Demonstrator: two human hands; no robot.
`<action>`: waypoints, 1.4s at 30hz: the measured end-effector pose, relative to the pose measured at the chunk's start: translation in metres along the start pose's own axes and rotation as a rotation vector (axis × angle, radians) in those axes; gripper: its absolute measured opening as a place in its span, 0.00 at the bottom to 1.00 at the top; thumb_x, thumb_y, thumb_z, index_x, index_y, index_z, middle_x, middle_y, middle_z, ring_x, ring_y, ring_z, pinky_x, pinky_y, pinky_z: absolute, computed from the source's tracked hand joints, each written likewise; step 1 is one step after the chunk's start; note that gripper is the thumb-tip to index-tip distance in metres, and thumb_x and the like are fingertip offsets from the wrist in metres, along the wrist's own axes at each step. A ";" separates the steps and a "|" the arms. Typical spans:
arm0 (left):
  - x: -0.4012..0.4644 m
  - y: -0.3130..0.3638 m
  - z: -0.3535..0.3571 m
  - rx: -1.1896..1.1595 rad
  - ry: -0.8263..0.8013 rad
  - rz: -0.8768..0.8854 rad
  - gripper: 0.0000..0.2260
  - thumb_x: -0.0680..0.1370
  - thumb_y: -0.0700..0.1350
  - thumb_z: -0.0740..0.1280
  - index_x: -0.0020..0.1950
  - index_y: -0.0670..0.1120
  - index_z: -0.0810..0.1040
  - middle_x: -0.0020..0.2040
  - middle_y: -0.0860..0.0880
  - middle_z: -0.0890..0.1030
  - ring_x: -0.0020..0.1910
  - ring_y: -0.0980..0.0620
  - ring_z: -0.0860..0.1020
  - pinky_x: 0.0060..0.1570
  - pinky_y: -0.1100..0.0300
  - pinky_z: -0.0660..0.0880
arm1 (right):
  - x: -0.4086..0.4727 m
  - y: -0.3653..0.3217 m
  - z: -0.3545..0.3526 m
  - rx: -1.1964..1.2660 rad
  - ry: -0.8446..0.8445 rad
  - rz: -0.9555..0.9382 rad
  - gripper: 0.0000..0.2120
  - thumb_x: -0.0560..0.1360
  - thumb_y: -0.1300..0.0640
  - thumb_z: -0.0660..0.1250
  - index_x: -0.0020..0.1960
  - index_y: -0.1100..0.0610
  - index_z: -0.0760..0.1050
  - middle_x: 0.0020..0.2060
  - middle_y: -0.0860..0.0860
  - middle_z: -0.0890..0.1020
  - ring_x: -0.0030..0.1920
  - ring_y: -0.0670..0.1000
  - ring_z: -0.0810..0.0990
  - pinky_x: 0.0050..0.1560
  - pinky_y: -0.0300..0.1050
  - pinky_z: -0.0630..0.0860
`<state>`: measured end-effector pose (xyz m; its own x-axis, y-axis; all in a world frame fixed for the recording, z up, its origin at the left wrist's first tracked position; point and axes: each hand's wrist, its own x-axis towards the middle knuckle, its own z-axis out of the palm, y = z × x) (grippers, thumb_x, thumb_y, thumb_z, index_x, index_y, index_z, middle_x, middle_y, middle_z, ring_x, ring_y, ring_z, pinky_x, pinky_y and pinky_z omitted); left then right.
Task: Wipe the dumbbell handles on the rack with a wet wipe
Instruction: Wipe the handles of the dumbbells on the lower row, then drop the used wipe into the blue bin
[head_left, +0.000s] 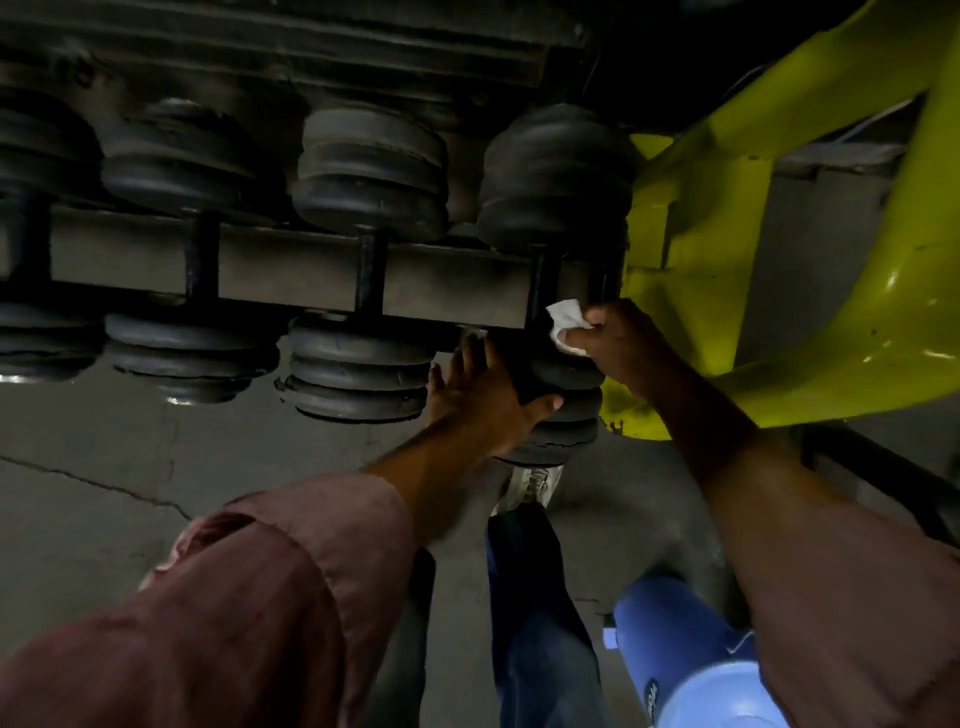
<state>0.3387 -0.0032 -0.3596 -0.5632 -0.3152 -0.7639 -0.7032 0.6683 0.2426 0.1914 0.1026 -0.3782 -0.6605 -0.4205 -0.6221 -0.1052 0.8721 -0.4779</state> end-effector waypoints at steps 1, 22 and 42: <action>-0.004 -0.005 -0.007 0.033 -0.002 0.047 0.49 0.75 0.75 0.59 0.84 0.48 0.43 0.84 0.44 0.45 0.82 0.42 0.46 0.79 0.40 0.46 | -0.007 0.000 -0.003 0.076 0.040 0.030 0.16 0.74 0.51 0.74 0.32 0.56 0.73 0.34 0.54 0.76 0.40 0.54 0.76 0.42 0.46 0.70; -0.227 0.069 -0.211 0.448 0.140 0.576 0.34 0.78 0.67 0.64 0.73 0.44 0.69 0.71 0.41 0.73 0.71 0.40 0.71 0.72 0.47 0.63 | -0.306 -0.094 -0.137 0.622 0.634 0.232 0.20 0.64 0.43 0.69 0.55 0.46 0.75 0.46 0.50 0.82 0.48 0.61 0.82 0.49 0.57 0.80; -0.471 0.211 -0.137 0.617 0.182 1.100 0.32 0.79 0.65 0.63 0.73 0.43 0.70 0.70 0.41 0.75 0.70 0.41 0.73 0.69 0.50 0.68 | -0.641 0.003 -0.176 0.760 1.132 0.404 0.07 0.73 0.54 0.69 0.37 0.52 0.83 0.32 0.47 0.85 0.39 0.50 0.84 0.51 0.49 0.80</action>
<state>0.3958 0.1943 0.1329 -0.8037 0.5476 -0.2329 0.4609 0.8204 0.3384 0.4834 0.4192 0.1287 -0.8153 0.5610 -0.1430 0.4099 0.3850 -0.8269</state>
